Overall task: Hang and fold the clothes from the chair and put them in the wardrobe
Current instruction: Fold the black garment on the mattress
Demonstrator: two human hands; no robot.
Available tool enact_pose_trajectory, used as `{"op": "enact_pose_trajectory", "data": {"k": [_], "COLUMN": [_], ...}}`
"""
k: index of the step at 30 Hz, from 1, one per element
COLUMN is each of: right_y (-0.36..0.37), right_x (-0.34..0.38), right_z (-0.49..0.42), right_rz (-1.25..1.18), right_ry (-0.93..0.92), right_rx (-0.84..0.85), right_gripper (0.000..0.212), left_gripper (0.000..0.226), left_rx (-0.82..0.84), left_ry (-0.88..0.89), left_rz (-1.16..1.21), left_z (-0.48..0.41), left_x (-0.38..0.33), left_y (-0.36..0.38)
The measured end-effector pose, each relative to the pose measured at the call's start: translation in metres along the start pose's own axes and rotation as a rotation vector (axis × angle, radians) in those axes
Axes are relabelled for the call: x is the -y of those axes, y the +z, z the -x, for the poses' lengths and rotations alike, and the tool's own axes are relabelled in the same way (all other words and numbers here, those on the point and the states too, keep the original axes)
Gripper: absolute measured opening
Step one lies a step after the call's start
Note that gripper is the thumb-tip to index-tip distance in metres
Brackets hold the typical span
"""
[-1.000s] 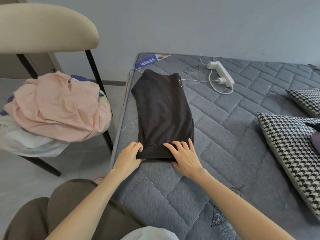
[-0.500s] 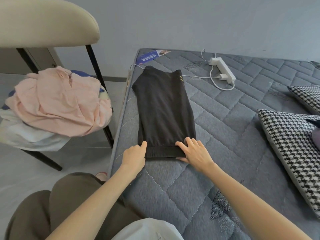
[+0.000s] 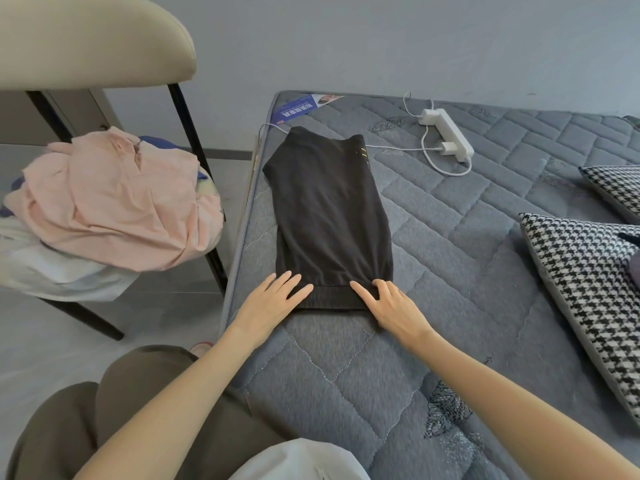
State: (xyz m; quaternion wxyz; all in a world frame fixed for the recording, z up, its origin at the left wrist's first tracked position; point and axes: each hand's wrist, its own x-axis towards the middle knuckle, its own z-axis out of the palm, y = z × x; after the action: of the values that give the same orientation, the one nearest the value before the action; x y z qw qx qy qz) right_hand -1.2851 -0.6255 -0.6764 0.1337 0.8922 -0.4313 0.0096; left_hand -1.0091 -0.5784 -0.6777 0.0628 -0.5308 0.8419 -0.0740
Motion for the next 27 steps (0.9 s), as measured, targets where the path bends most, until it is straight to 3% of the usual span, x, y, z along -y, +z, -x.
{"op": "enact_pose_trajectory", "data": {"k": [4, 6, 8, 11, 16, 22, 27], "right_y": [-0.002, -0.009, -0.016, -0.031, -0.047, -0.061, -0.077], "right_x": [0.001, -0.001, -0.007, -0.013, -0.013, -0.007, 0.002], "right_z": [0.001, 0.003, 0.004, 0.007, 0.023, 0.045, 0.055], "right_rz": [-0.059, -0.112, -0.211, -0.489, -1.005, -1.326, -1.493], "right_ry": [0.047, 0.071, 0.077, 0.143, 0.405, 0.549, 0.635], "right_rx": [0.028, 0.092, 0.124, 0.126, -0.030, 0.026, 0.051], "right_gripper": [0.095, 0.091, 0.068, 0.040, 0.033, 0.022, 0.020], "left_gripper": [0.101, 0.086, 0.065, 0.039, 0.014, 0.053, 0.036], "left_rx": [-0.063, -0.101, -0.070, -0.069, -0.062, 0.093, 0.221], "left_ry": [0.008, -0.007, -0.029, -0.079, -0.167, -0.394, -0.414], "left_rz": [0.135, 0.278, 0.454, 0.622, 0.930, 1.079, 1.340], "left_z": [-0.006, -0.003, 0.000, 0.003, 0.024, 0.052, 0.062], "left_x": [0.008, 0.012, 0.016, 0.016, 0.015, 0.009, 0.002], "left_y": [0.002, 0.003, 0.000, -0.014, -0.042, -0.056, -0.075]}}
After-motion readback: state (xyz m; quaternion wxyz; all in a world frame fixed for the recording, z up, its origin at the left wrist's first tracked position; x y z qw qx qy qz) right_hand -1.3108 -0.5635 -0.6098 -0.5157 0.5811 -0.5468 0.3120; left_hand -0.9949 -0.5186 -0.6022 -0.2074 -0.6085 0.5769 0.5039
